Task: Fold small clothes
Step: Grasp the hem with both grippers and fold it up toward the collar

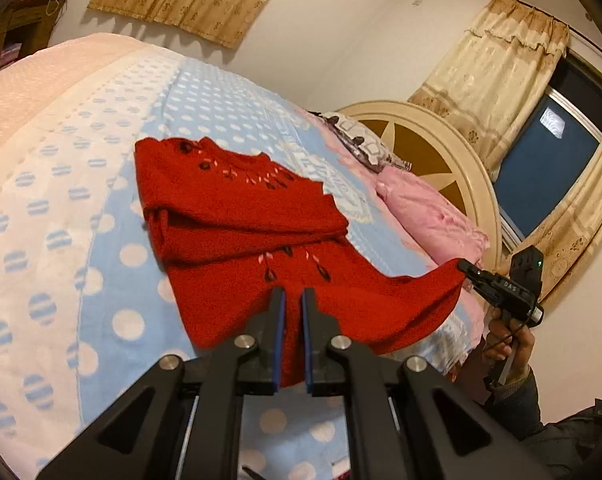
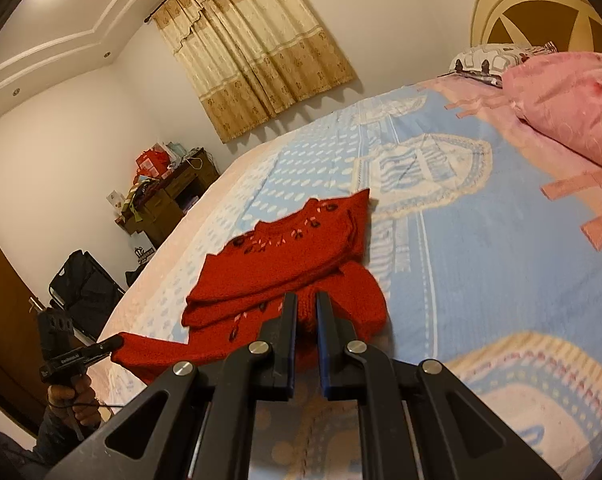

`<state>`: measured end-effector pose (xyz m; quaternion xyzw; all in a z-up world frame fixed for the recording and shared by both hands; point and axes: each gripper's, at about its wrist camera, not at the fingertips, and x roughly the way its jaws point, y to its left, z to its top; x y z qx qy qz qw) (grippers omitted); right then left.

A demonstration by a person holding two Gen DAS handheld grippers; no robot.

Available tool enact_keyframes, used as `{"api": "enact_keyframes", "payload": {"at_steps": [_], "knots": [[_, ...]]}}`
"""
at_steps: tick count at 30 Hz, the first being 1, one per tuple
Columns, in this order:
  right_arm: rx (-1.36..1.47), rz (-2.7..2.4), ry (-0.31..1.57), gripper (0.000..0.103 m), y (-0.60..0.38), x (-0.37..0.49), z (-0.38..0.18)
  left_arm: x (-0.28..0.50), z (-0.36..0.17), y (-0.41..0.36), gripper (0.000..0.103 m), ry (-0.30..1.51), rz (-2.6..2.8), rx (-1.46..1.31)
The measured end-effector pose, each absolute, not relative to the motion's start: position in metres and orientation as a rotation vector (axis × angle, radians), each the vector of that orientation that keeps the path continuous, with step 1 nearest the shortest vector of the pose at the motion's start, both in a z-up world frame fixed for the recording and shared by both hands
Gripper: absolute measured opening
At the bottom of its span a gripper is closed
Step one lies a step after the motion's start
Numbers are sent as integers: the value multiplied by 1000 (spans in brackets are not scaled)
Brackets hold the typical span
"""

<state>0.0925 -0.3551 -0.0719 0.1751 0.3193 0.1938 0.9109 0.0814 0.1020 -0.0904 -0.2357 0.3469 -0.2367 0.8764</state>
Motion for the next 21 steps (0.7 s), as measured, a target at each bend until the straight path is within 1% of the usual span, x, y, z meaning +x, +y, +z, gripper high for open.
{"api": "enact_keyframes", "payload": {"at_steps": [13,21], "knots": [[294,407,653,8,-313,196,-36,149,-84,121,7,704,-488,-514],[296,382,654,8,-295,252,-30,197,-79,137,7,690,-462,-551]]}}
